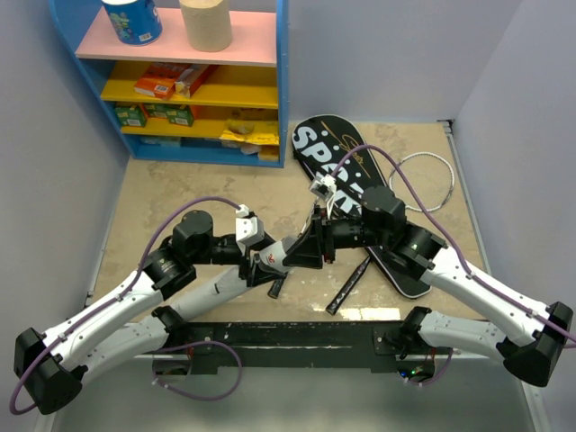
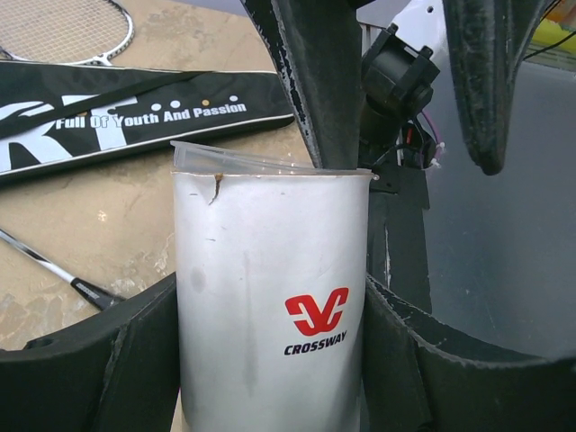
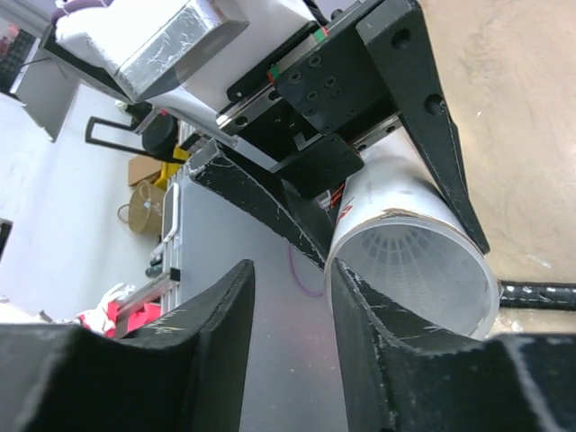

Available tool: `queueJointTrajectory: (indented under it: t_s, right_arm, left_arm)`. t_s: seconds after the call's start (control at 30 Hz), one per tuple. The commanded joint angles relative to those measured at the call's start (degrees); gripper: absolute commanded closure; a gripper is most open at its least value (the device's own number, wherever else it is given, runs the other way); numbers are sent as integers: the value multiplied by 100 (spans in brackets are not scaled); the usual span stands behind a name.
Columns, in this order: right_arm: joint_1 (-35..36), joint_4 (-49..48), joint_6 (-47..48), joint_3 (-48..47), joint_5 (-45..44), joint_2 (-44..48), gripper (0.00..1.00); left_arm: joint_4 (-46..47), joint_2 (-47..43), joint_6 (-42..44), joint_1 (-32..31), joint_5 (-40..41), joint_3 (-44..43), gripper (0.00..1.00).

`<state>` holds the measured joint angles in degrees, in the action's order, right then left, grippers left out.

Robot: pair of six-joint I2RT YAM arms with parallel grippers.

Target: Pack up the badminton gear

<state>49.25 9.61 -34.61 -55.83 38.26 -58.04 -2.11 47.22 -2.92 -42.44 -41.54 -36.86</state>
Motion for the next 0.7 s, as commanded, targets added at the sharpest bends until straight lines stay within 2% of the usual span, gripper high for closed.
queueJointTrajectory:
  t_s: [0.0,0.37,0.67]
  right_arm:
    - [163,-626,-292,117,217,-172,54]
    - [181,-829,-450,-42,-564,-778,52]
    - [146,-767,-520,204,-978,-805,49]
  left_arm:
    - [598,-64,-16,-28,-30,-111,91]
    - [650,-143,2,-19,-74,-93,92]
    - [738,-284,-25,-28,-82,-58,92]
